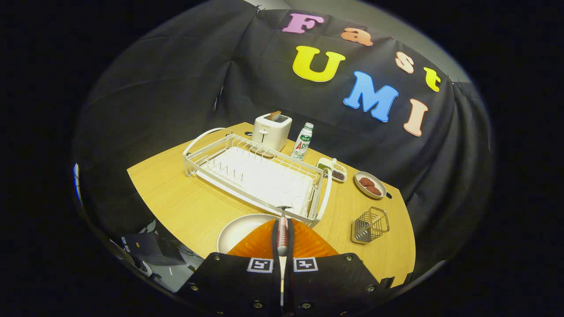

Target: Take the plate from the dish rack, then take the spoon from the basket and place it into the plate.

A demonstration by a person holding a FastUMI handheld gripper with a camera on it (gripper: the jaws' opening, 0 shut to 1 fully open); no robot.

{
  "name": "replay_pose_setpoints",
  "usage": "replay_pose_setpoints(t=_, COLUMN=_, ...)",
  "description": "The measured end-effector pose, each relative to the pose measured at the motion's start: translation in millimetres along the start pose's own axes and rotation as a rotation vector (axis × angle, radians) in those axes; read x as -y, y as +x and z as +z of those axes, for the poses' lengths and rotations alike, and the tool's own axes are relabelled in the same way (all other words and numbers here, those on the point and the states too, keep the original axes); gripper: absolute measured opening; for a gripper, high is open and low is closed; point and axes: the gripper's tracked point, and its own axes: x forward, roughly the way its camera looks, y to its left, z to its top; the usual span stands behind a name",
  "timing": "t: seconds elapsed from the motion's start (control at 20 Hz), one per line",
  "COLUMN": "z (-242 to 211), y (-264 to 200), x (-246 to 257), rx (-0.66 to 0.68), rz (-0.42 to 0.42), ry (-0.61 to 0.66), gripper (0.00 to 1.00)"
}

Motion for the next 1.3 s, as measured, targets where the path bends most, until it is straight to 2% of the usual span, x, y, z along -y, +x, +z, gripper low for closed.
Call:
replay_pose_setpoints(t=0.45, z=-26, y=17, x=-9, rx=-0.061, rz=0.006, ry=0.036, gripper=0.03)
replay_pose_setpoints(t=1.3, z=-44, y=45, x=-14, rx=-0.098, rz=0.017, ry=0.102, gripper=0.03)
